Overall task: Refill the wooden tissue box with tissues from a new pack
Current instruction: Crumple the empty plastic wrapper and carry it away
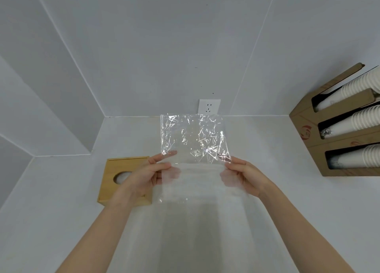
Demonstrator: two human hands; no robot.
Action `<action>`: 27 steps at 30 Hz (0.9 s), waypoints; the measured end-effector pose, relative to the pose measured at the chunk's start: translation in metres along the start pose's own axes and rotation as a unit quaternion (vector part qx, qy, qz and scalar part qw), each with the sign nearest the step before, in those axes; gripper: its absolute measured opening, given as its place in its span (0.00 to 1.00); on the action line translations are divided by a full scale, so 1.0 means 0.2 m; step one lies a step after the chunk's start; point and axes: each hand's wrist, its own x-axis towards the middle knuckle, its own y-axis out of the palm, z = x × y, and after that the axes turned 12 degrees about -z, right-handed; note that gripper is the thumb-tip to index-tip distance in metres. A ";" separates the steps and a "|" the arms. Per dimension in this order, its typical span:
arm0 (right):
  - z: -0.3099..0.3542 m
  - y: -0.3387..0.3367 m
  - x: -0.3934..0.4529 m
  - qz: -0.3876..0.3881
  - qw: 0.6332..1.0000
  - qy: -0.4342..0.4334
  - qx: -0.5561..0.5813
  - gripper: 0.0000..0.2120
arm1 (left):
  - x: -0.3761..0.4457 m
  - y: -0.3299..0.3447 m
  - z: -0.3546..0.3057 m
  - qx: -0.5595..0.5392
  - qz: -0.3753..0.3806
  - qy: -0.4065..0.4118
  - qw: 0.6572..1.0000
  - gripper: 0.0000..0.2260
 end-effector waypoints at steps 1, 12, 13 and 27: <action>-0.01 0.00 0.00 -0.002 1.000 -0.002 0.024 0.14 | 0.00 0.00 0.00 -0.010 -0.007 -0.001 1.000 0.15; 0.05 0.01 -0.01 -0.021 0.999 0.023 0.009 0.14 | -0.01 -0.01 0.01 -0.005 -0.007 0.018 1.000 0.22; 0.05 0.01 -0.01 -0.020 0.999 -0.006 -0.041 0.07 | -0.01 -0.01 0.01 0.012 -0.017 0.027 0.999 0.20; 0.11 0.09 -0.02 -0.061 0.856 -0.133 -0.497 0.15 | -0.02 0.12 0.02 0.179 -0.087 0.174 0.964 0.18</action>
